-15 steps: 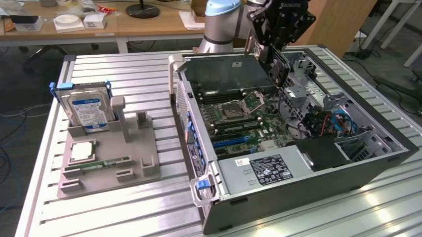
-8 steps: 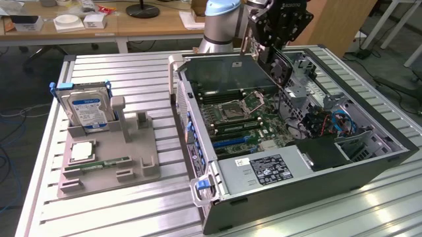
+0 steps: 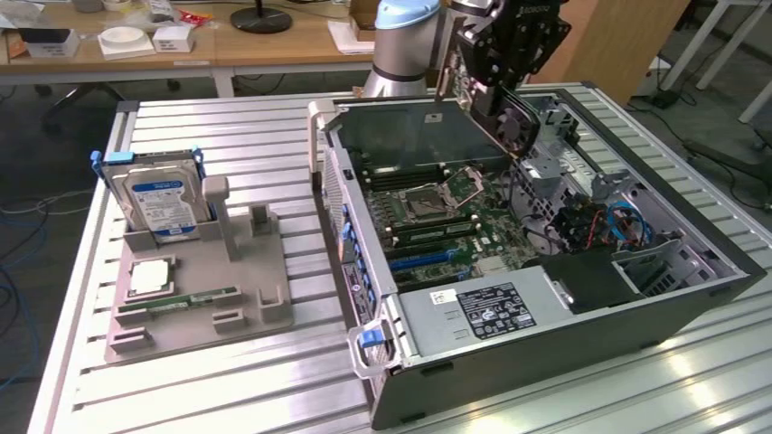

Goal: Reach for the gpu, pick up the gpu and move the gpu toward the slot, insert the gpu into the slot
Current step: 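Insert the gpu into the slot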

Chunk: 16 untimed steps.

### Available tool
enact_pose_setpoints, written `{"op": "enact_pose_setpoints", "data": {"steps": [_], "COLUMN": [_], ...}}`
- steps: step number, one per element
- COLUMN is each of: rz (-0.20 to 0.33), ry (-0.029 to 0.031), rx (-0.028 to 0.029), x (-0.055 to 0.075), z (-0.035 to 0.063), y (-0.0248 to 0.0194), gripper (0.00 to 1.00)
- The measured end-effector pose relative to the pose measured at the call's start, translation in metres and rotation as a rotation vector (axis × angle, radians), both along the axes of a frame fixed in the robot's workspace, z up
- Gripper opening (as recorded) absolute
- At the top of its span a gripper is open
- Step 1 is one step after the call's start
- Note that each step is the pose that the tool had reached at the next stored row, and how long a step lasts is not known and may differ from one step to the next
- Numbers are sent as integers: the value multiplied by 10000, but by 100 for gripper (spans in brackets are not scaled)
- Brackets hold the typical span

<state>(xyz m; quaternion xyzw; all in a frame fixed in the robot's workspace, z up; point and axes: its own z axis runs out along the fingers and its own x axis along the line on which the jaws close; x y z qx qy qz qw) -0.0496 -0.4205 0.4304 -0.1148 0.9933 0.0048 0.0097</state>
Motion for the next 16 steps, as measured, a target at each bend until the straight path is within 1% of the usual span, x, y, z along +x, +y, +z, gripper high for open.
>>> {"op": "enact_pose_setpoints", "data": {"steps": [6, 10, 14, 16], "rz": [633, 928, 1439, 1523], "ry": [0, 0, 0, -2], "rx": [3, 2, 2, 9], "x": [1, 1, 1, -1], "z": [0, 0, 0, 0], "y": [0, -2, -2, -8], "gripper": [27, 27, 27, 27]}}
